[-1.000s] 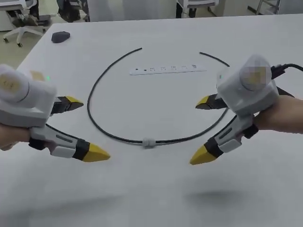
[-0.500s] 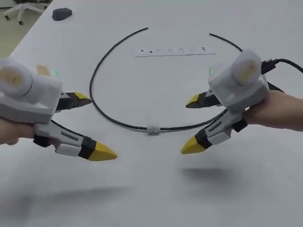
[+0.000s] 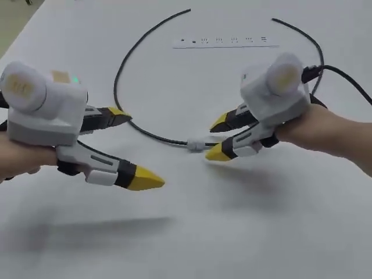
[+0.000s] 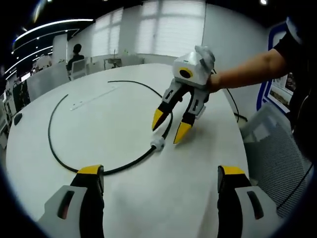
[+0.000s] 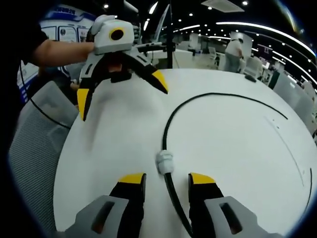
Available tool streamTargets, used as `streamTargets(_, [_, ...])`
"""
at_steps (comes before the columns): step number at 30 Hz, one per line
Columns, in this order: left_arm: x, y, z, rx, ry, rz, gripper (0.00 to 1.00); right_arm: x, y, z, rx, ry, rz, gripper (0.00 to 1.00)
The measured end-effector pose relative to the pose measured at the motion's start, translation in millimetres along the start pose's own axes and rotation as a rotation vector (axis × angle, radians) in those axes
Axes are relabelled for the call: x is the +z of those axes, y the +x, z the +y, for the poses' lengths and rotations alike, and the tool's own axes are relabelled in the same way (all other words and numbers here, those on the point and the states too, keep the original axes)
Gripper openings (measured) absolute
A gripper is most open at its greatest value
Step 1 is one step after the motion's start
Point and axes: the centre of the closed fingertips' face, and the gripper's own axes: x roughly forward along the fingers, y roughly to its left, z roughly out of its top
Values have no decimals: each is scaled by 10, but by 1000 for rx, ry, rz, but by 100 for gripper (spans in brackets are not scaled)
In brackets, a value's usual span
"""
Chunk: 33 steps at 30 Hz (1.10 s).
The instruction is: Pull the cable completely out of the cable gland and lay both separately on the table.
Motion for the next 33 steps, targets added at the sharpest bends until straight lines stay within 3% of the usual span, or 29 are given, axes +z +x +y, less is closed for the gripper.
streamTargets(2, [49, -9, -35, -1, -8, -35, 95, 20, 31, 3, -1, -19, 0, 27])
streamTargets(4, [44, -16, -48, 6, -13, -42, 96, 3, 63, 1, 10, -9, 12, 26])
streamTargets(5, [50, -10, -31, 18, 9, -56, 97, -5, 74, 2, 10, -16, 14, 25])
streamTargets(8, [-10, -25, -45, 16, -2, -46, 94, -21, 103, 3, 16, -13, 15, 22])
streamTargets(12, [-10, -63, -47, 26, -26, -62, 94, -1, 118, 10, 11, -44, 16, 18])
streamTargets(20, [-12, -60, -63, 31, -35, -74, 98, 37, 132, 9, -1, -10, 0, 8])
streamTargets(21, [15, -61, -80, 31, -37, -80, 96, 49, 105, 142, 58, 59, -2, 8])
streamTargets(22, [47, -64, -95, 32, -23, -91, 93, 106, 92, 169, 61, 53, -40, 8])
streamTargets(25, [145, -72, -171, 12, -17, -122, 88, 135, -22, 350, 93, 28, -49, 8])
streamTargets(26, [222, -71, -245, -22, -35, -164, 90, 155, -53, 410, 114, 19, -56, 8])
streamTargets(28, [377, -96, -386, -85, -10, -258, 94, 244, -160, 542, 144, -5, -93, 8])
streamTargets(29, [402, -105, -443, -100, -19, -264, 93, 288, -231, 610, 157, -14, -105, 7])
streamTargets(30, [382, -92, -464, -101, -24, -235, 92, 330, -288, 656, 153, -20, -113, 7])
streamTargets(33, [408, -64, -607, -138, 2, -234, 88, 434, -450, 803, 165, -45, -142, 7])
